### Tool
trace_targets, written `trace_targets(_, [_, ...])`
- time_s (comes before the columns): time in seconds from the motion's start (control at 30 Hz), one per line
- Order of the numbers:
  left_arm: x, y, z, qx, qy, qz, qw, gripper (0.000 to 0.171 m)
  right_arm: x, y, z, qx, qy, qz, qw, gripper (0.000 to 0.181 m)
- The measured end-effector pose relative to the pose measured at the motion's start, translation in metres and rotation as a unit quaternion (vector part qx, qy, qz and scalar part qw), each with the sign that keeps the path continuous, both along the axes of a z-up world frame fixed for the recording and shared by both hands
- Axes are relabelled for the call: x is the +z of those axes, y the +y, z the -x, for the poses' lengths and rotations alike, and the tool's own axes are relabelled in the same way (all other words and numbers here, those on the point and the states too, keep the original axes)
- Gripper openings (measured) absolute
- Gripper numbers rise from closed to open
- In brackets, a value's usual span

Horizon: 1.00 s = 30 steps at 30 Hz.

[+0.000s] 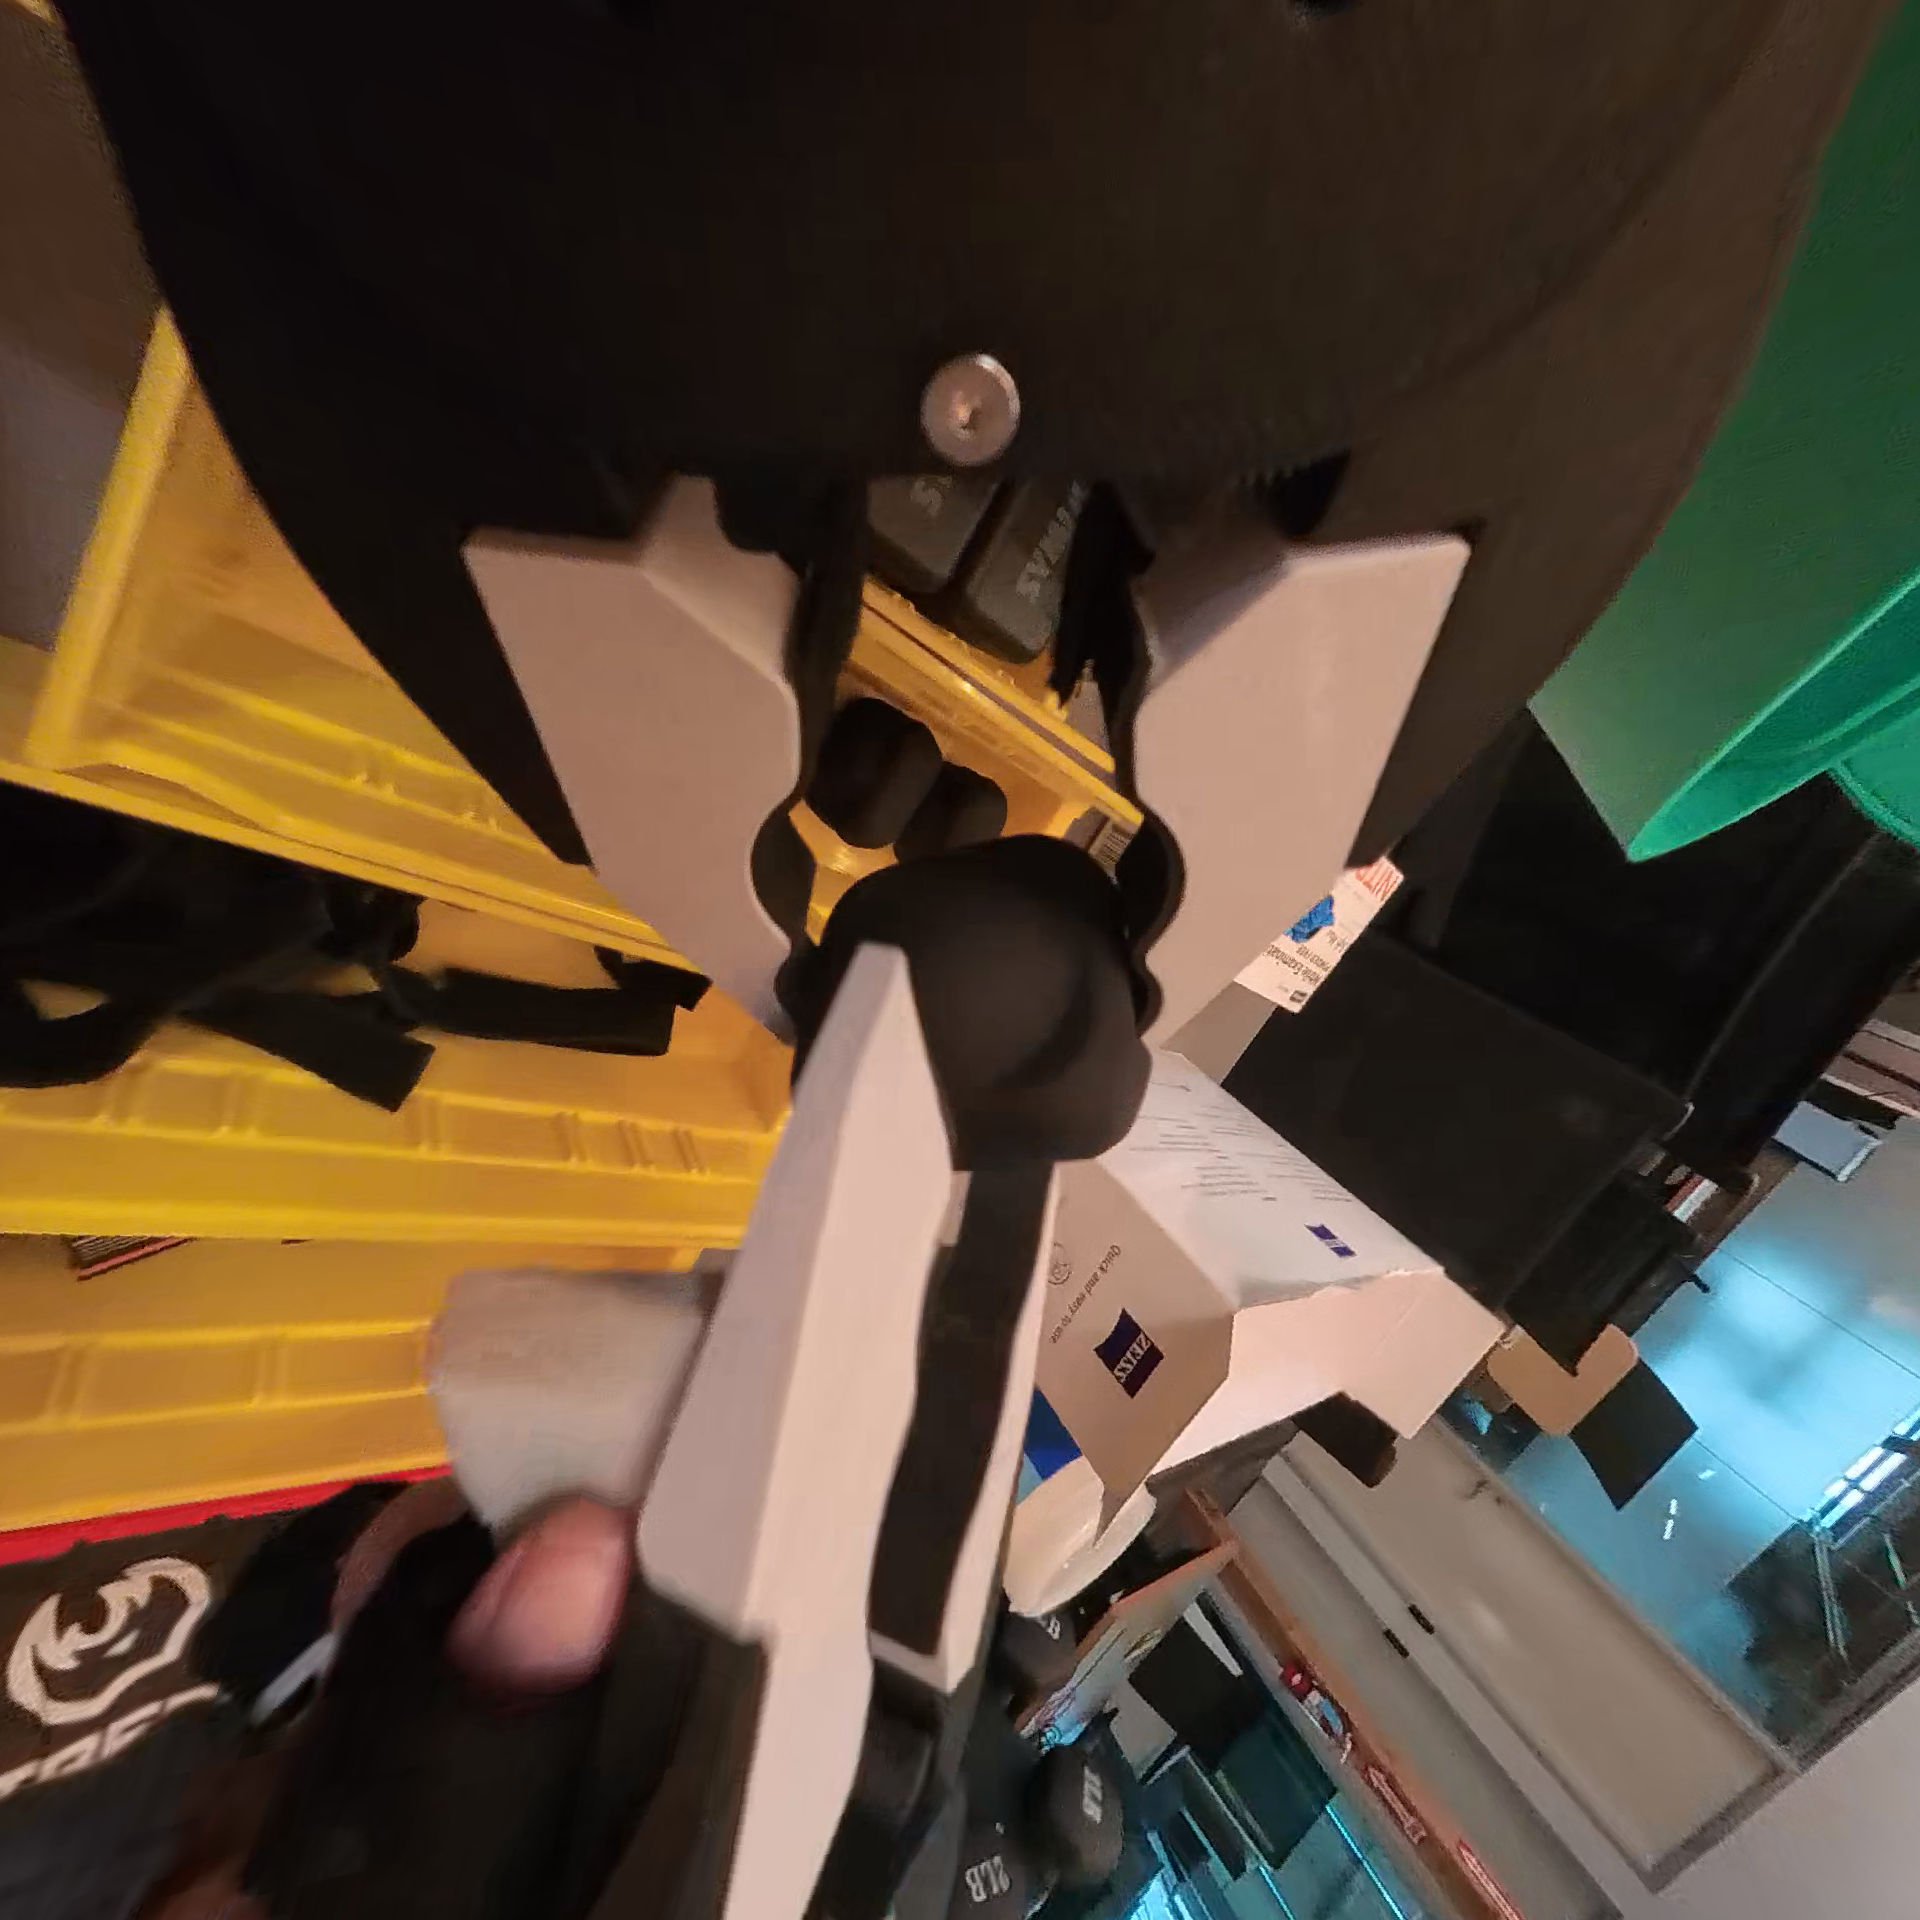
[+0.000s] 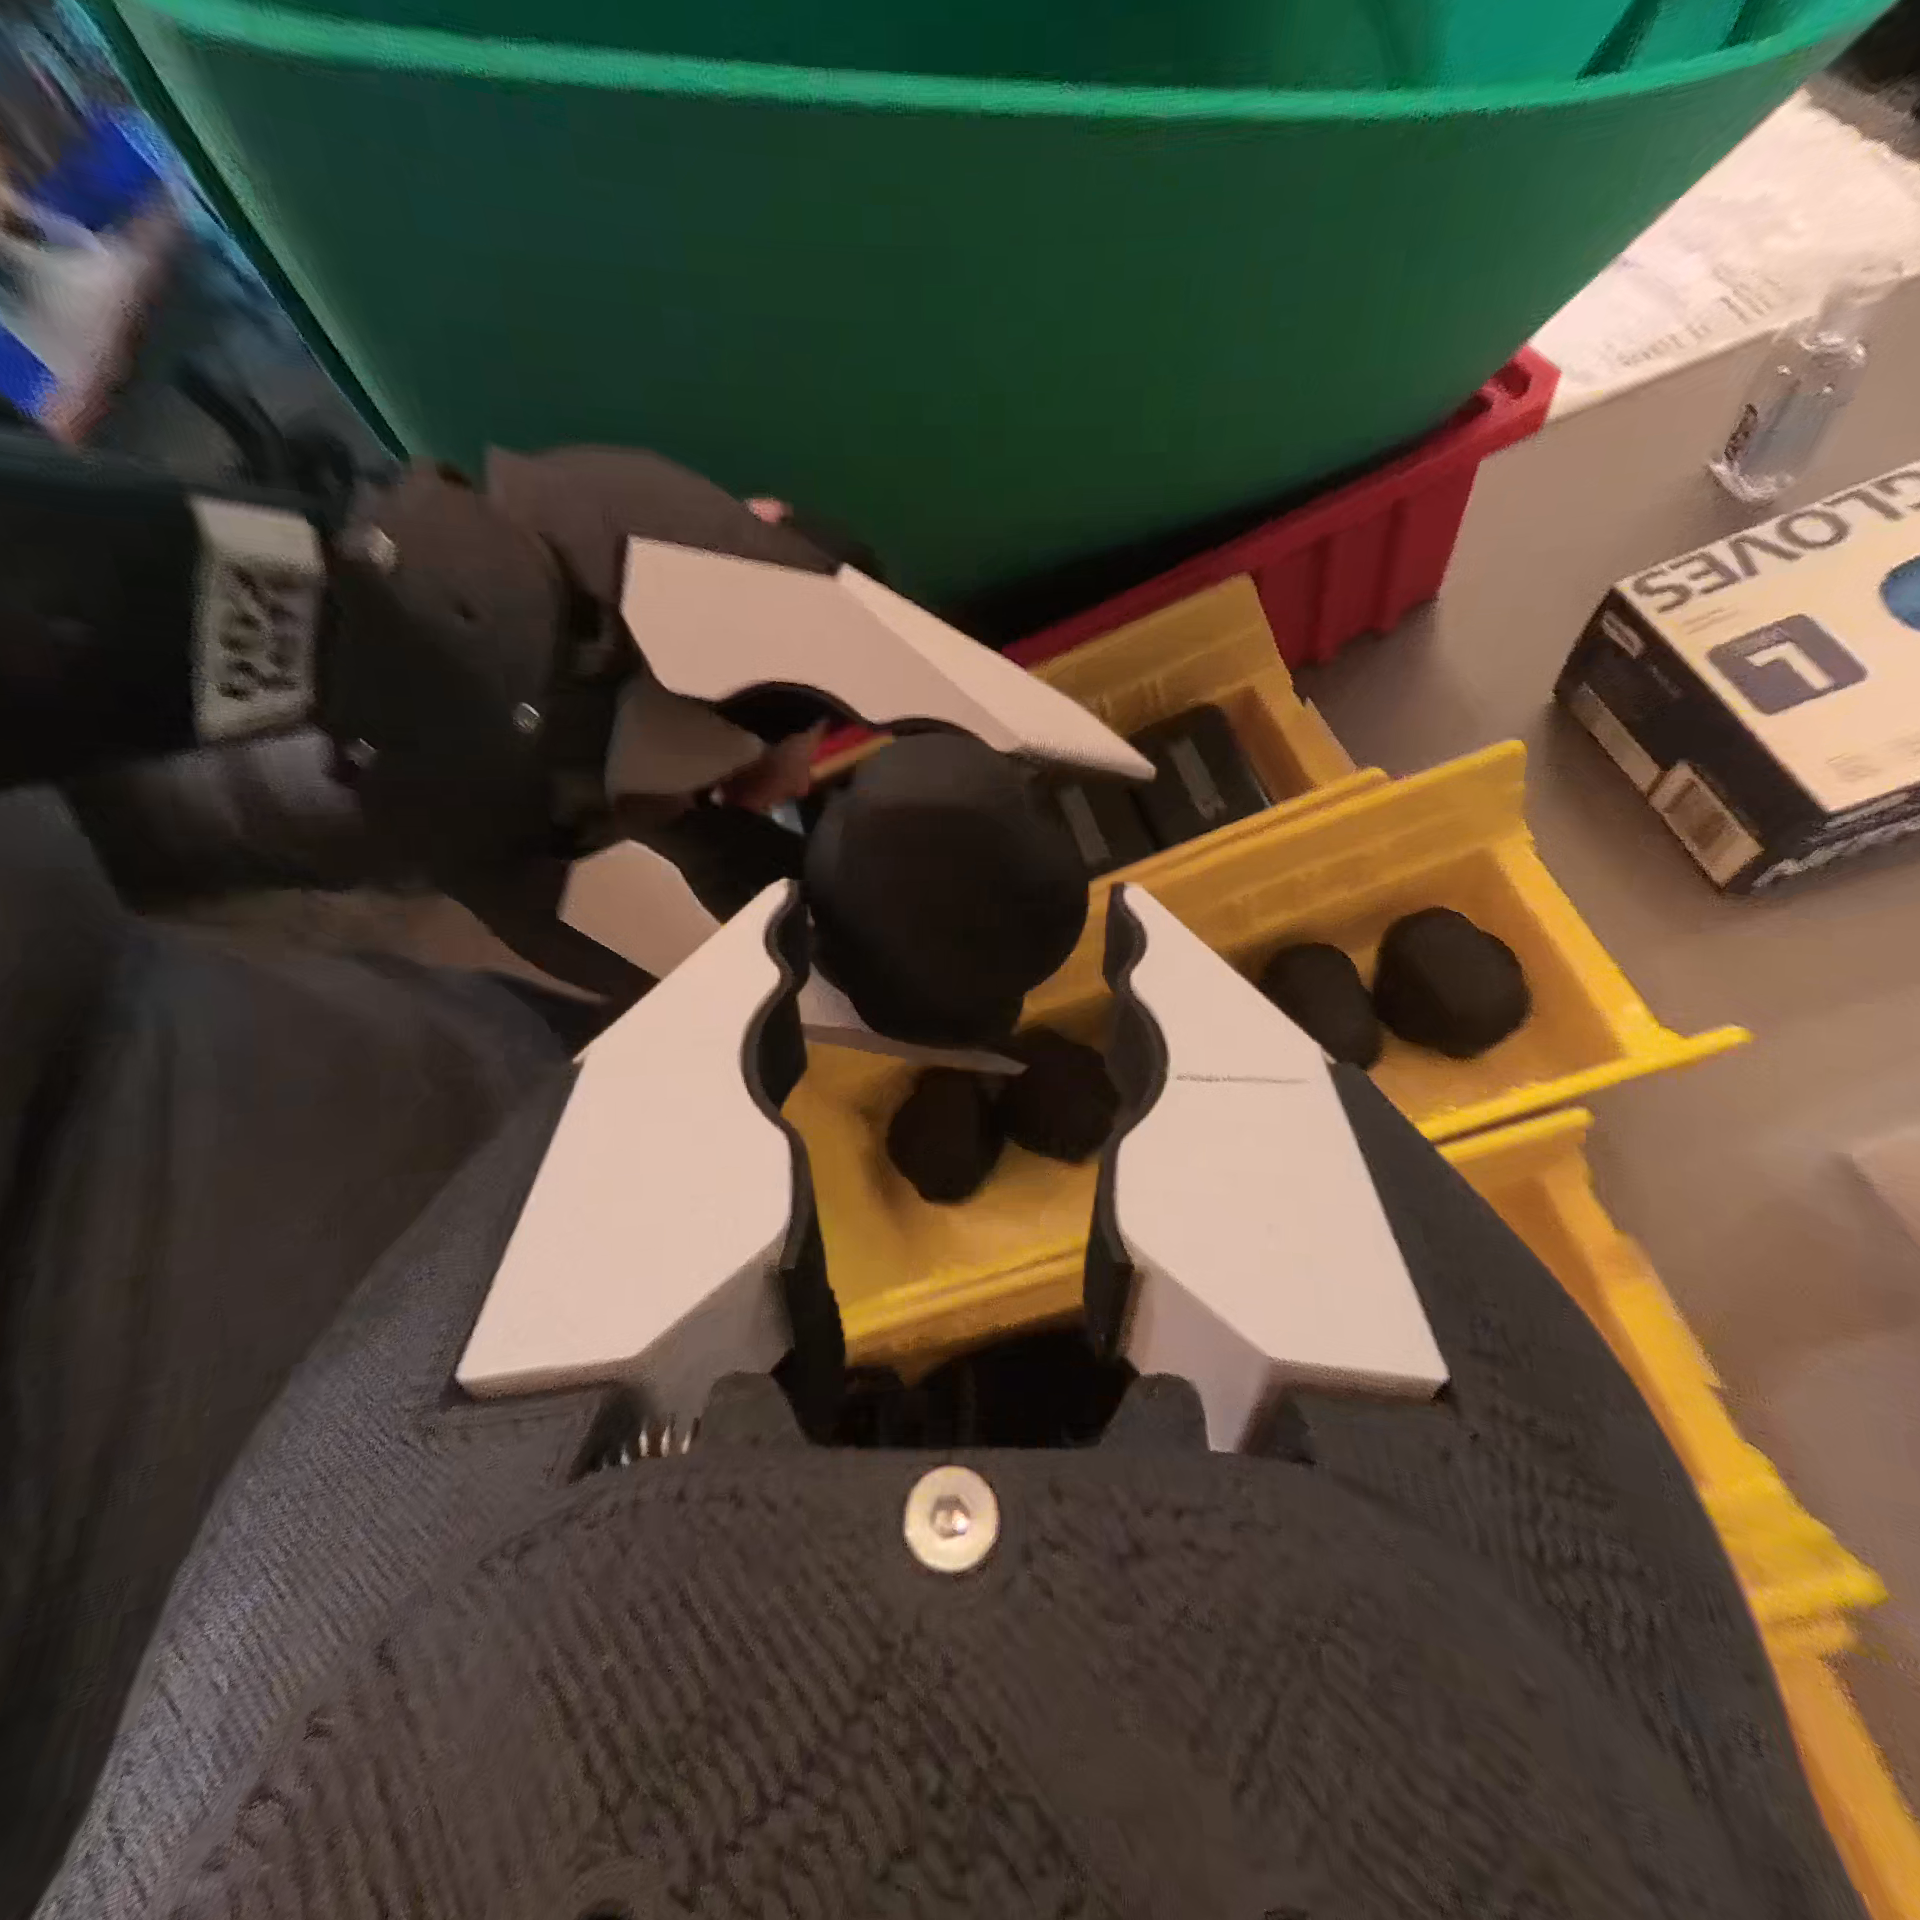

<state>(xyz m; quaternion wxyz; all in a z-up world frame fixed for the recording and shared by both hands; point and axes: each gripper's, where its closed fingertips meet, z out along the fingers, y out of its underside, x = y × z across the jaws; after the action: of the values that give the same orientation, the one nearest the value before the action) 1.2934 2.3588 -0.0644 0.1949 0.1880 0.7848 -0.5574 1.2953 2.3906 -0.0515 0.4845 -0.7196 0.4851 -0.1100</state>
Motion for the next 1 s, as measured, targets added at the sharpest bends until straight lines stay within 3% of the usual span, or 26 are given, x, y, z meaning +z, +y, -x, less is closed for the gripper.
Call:
trace_targets(0.17, [0.000,-0.003,-0.007,0.015,0.012,0.001,1.000,0.061,-0.009,-0.002,-0.007,0.049,0.016,0.075,0.996,0.050])
trace_targets(0.3, [-0.004,0.008,-0.038,0.084,0.055,-0.021,0.995,0.072,-0.024,-0.048,-0.040,0.050,0.034,0.166,0.984,0.049])
trace_targets(0.4, [0.001,0.028,-0.056,0.121,0.081,-0.007,0.989,0.068,-0.059,-0.075,-0.070,0.088,0.092,0.231,0.965,0.050])
trace_targets(0.53, [0.007,0.047,-0.060,0.133,0.107,0.009,0.985,0.067,-0.116,-0.094,-0.090,0.166,0.172,0.316,0.918,0.050])
trace_targets(0.77, [0.013,0.065,-0.043,0.124,0.130,0.028,0.983,0.064,-0.162,-0.093,-0.096,0.245,0.204,0.363,0.876,0.050])
trace_targets(1.0, [0.007,0.071,-0.037,0.117,0.174,0.027,0.977,0.065,-0.163,-0.089,-0.102,0.248,0.199,0.347,0.882,0.051])
